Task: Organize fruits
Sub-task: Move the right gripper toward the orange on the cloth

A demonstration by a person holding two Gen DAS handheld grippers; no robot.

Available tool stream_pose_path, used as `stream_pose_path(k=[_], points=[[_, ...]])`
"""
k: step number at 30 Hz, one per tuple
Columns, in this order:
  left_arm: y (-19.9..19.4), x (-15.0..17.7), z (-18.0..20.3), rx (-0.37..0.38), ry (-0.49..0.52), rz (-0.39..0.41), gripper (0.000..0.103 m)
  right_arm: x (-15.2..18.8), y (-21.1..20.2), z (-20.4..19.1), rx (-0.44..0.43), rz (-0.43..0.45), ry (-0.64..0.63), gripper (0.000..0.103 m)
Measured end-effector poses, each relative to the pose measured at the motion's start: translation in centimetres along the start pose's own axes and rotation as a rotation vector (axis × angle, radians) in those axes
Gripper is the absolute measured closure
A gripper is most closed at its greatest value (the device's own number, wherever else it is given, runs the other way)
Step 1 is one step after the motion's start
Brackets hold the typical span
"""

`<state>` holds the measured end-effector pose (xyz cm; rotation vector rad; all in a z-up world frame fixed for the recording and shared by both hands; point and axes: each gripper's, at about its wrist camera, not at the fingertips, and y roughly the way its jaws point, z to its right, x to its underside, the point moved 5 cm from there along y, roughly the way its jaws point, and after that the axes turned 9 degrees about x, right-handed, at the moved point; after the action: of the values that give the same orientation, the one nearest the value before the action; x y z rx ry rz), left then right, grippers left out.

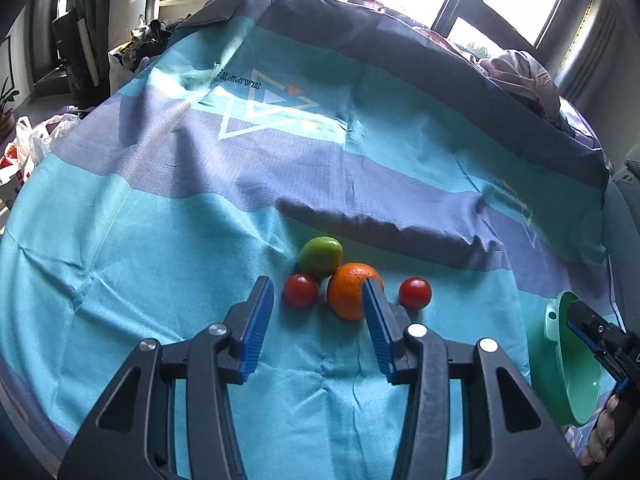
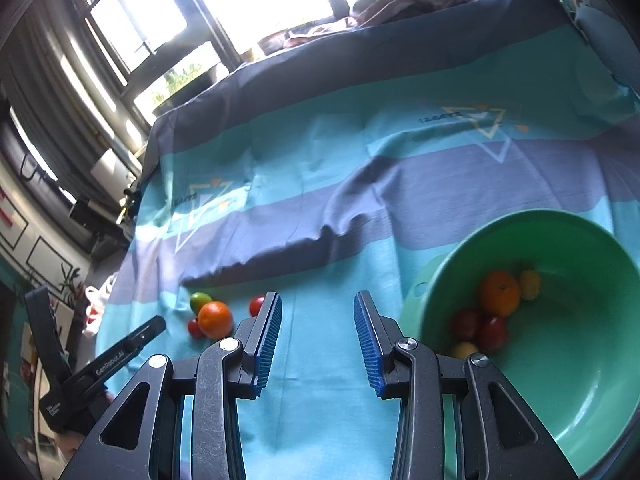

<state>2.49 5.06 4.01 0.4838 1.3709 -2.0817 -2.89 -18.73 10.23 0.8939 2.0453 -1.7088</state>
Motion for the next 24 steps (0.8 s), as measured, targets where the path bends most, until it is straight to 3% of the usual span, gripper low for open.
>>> stream_pose_path(k=[15,24], points=[[0.9,0.0,-2.1,-0.028,-0.051,-0.04,0.058,-0.5,5.5,-8.5,-0.089,-0.195,-0.109,0.064],[2.2,0.5,-1.9,-0.032,-0.03,-0.093,0.059,0.8,10.0,-9.9,-0.139,-0.327,-0.114,0.064]])
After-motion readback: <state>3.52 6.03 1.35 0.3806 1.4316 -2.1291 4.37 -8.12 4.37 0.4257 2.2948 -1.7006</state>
